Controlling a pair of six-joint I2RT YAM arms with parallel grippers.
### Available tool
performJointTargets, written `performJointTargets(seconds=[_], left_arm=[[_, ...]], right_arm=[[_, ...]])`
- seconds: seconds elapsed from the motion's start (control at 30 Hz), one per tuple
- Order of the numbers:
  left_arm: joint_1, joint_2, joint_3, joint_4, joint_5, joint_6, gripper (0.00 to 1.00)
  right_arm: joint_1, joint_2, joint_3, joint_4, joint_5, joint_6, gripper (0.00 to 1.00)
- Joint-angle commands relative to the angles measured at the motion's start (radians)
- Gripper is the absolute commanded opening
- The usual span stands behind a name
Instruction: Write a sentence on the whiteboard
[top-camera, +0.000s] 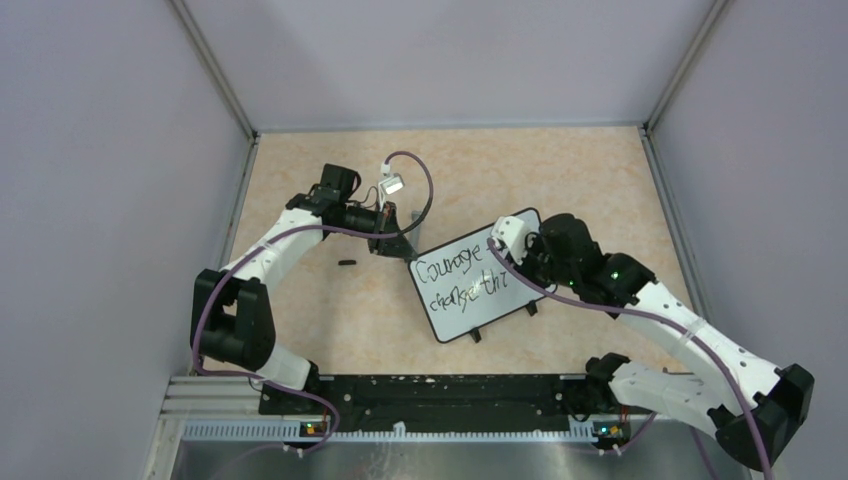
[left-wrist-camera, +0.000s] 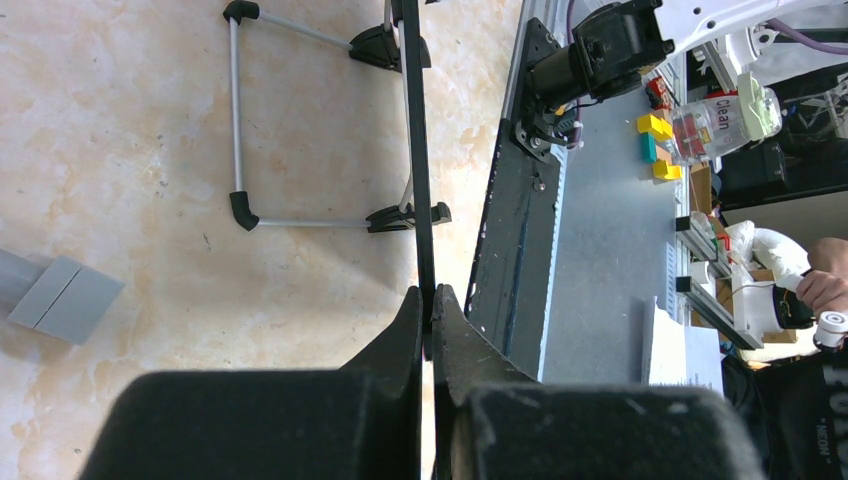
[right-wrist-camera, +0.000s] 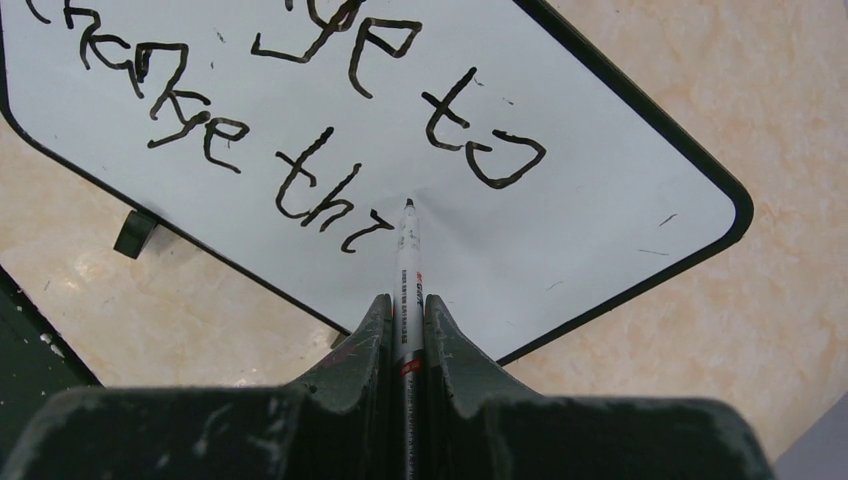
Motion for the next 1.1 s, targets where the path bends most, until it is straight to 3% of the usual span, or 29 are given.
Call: performJointTargets(seconds=[0.0,1.07], left_arm=[[-0.012,0.011,0.009,-0.005,-0.037,0.026,0.0],[-0.012,0.009,0.009,-0.005,-0.038,0.026,0.0]], right_arm=[[-0.006,0.017,-0.007,0.051,0.019,0.007,0.0],[-0.008,-0.007,-0.048,0.008,0.059,0.012,0.0]])
